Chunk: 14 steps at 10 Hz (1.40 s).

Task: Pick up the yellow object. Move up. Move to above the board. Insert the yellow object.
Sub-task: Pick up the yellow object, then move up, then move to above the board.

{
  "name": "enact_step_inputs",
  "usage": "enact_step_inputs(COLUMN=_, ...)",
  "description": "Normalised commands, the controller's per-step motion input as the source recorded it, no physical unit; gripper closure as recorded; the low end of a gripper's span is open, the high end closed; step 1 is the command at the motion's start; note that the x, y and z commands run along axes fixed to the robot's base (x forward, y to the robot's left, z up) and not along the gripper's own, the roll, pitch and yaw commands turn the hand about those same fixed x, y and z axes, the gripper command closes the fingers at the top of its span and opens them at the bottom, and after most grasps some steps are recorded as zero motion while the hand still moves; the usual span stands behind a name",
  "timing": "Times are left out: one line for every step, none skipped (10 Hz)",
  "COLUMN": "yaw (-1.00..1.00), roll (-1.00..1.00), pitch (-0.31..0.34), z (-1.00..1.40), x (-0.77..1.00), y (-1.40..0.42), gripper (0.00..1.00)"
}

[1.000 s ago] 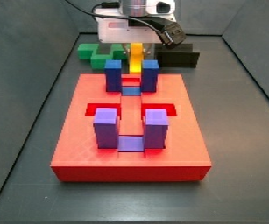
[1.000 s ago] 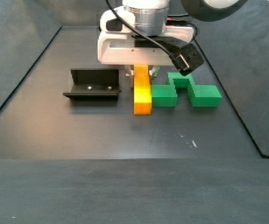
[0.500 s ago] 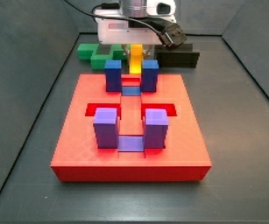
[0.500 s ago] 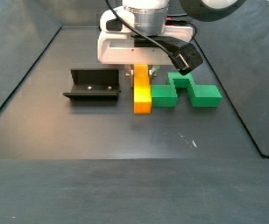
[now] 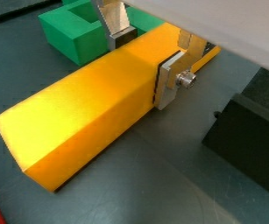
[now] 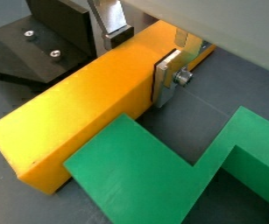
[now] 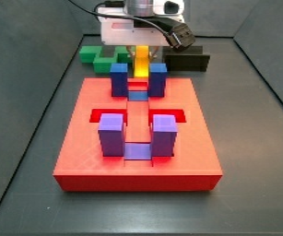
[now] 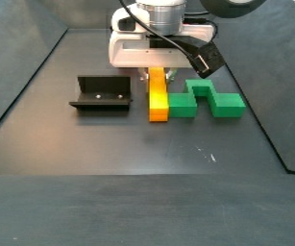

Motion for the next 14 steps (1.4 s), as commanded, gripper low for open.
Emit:
enact_step_inputs(yaw=0.00, roll=0.00, pitch=0.000, z=0.00, x=0.00, y=0.00, gripper=1.00)
enact_step_inputs(yaw=0.00, roll=0.00, pitch=0.000, z=0.83, x=0.00, y=0.00, gripper=1.00)
enact_step_inputs(yaw=-0.01, roll=0.00, pitch=0.028, z=0.77, x=-0.03, y=0.02, gripper=1.00)
enact_step_inputs(yaw=-0.02, roll=-0.01, pitch=0.068, z=0.55, x=-0.04, y=0.02, gripper=1.00)
enact_step_inputs(yaw=-0.01, roll=-0.03, pitch=0.047, z=0.28, x=0.00, y=0.01, gripper=1.00)
enact_step_inputs(yaw=0.00, roll=0.00, pitch=0.000, z=1.40, x=0.00, y=0.00, gripper=1.00)
enact_step_inputs(yaw=0.00, roll=0.00, pitch=0.024, z=1.40, x=-0.02, y=0.00, gripper=1.00)
enact_step_inputs(yaw=0.00, roll=-0.02, pitch=0.029, z=1.40, x=-0.03, y=0.00, gripper=1.00)
enact_step_inputs(yaw=0.00, roll=-0.05, pitch=-0.003, z=1.40, x=-0.02, y=0.00, gripper=1.00)
enact_step_inputs(yaw=-0.01, roll=-0.07, pitch=0.033, z=1.40, x=0.00, y=0.00, gripper=1.00)
enact_step_inputs(yaw=-0.01, roll=-0.08, pitch=0.052, z=1.40, x=-0.01, y=0.00, gripper=1.00)
enact_step_inputs(yaw=-0.01, roll=-0.08, pitch=0.048, z=1.40, x=0.01, y=0.00, gripper=1.00)
enact_step_inputs(yaw=-0.01, roll=-0.06, pitch=0.055, z=0.90, x=0.03, y=0.00, gripper=1.00)
enact_step_inputs(yaw=-0.01, roll=-0.05, pitch=0.064, z=0.42, x=0.04, y=0.00, gripper=1.00)
